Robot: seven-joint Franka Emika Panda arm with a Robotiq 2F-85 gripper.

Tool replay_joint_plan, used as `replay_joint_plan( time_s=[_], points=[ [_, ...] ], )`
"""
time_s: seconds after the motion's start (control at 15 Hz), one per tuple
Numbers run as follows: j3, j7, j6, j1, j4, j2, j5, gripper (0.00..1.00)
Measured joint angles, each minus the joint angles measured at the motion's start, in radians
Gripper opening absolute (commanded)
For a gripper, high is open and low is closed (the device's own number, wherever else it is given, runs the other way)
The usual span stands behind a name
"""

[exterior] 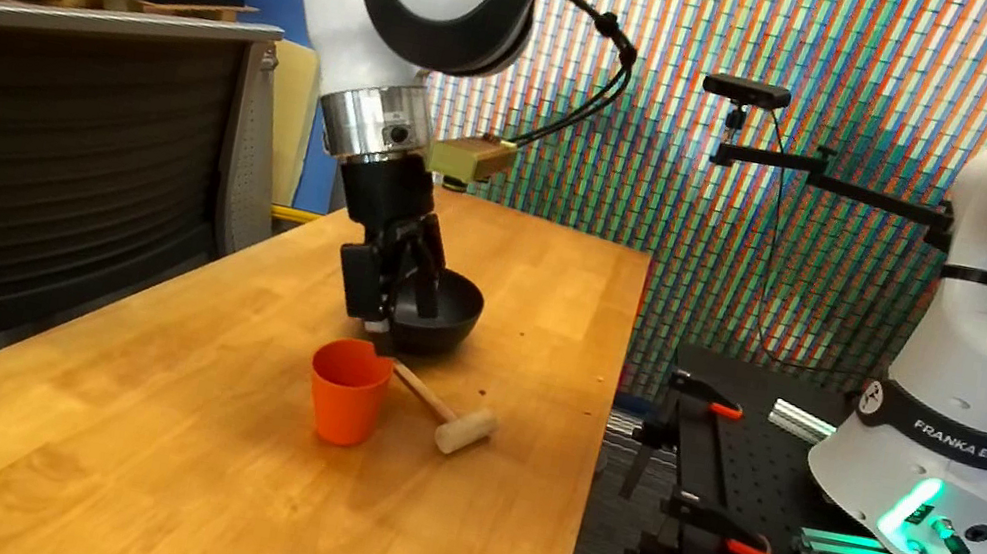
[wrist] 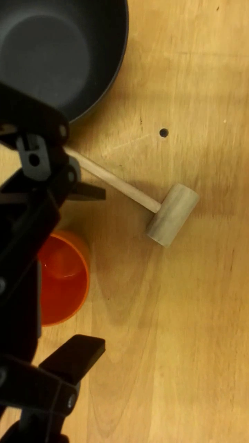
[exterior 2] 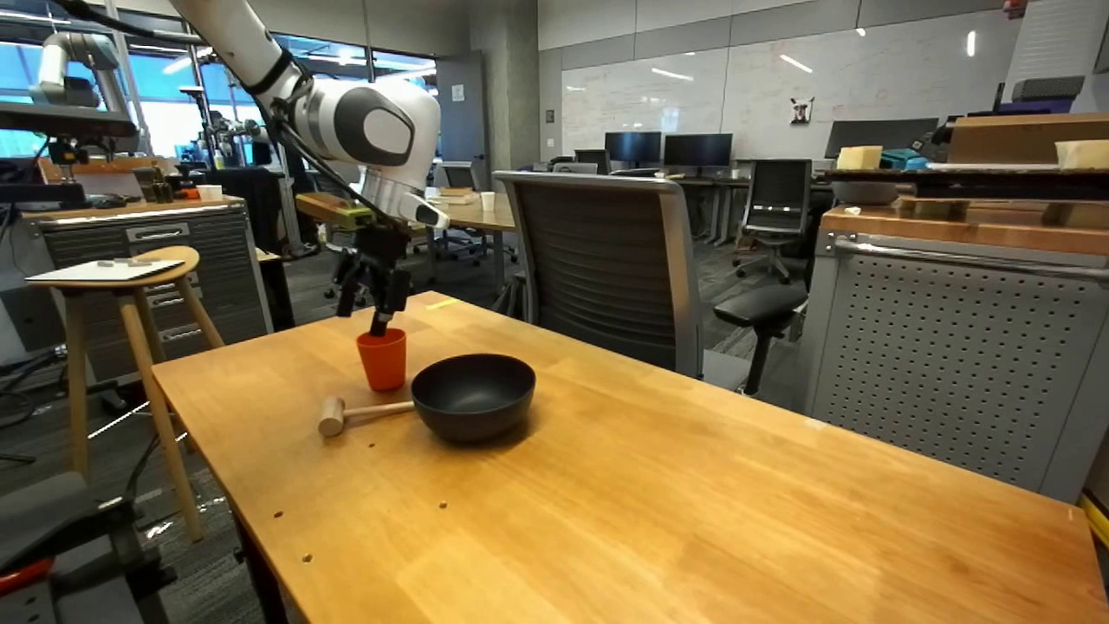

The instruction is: Place the orange cup inside the bowl

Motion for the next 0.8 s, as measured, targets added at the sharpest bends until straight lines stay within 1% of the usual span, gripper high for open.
replay_joint_plan(
  time_s=[0.13, 0.2, 0.27, 0.4, 0.47, 0.53, 0.8],
  points=[
    [-0.007, 0.004, -0.001, 0.011, 0.055, 0.067, -0.023, 1.00],
    [-0.012, 0.008, -0.002, 0.016, 0.079, 0.095, -0.035, 0.96],
    [-0.018, 0.015, -0.003, 0.021, 0.101, 0.118, -0.050, 0.74],
    [-0.033, 0.026, -0.009, 0.032, 0.138, 0.154, -0.078, 0.70],
    [-0.039, 0.032, -0.012, 0.037, 0.152, 0.167, -0.090, 0.63],
    [-0.043, 0.036, -0.014, 0.040, 0.163, 0.177, -0.099, 0.53],
    [-0.048, 0.046, -0.017, 0.048, 0.191, 0.199, -0.108, 0.21]
  ],
)
